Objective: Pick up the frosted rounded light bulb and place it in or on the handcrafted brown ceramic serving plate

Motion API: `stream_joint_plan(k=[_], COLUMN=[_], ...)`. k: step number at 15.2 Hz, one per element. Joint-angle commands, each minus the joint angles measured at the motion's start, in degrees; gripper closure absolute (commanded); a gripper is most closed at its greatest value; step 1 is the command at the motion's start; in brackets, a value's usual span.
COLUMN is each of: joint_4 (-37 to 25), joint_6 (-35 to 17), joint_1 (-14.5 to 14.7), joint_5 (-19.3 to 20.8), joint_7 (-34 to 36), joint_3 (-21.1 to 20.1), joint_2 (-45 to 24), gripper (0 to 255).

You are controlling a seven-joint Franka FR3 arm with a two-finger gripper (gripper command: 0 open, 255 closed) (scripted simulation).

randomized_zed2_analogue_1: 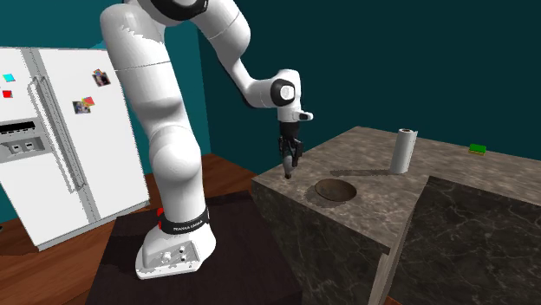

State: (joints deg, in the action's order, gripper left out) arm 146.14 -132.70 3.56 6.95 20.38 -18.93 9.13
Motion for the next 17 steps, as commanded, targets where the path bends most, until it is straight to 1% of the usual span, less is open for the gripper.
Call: stream_joint_plan(k=[1,5,11,17], joint_4=[-0.6,-1.8,-12.4,-24.9], joint_6=[1.7,5.0,6.7,9.7], joint_1=[0.1,0.4,-3.4,-5.9], joint_5=[-0.6,-1.8,2.3,5.0], joint_7=[-0.7,-1.9,-5.9,-9.8], joint_3=[0.2,0.5,3.6,6.1], joint_2=[1.2,3.5,-5.3,-14.5], gripper=[255,255,255,255])
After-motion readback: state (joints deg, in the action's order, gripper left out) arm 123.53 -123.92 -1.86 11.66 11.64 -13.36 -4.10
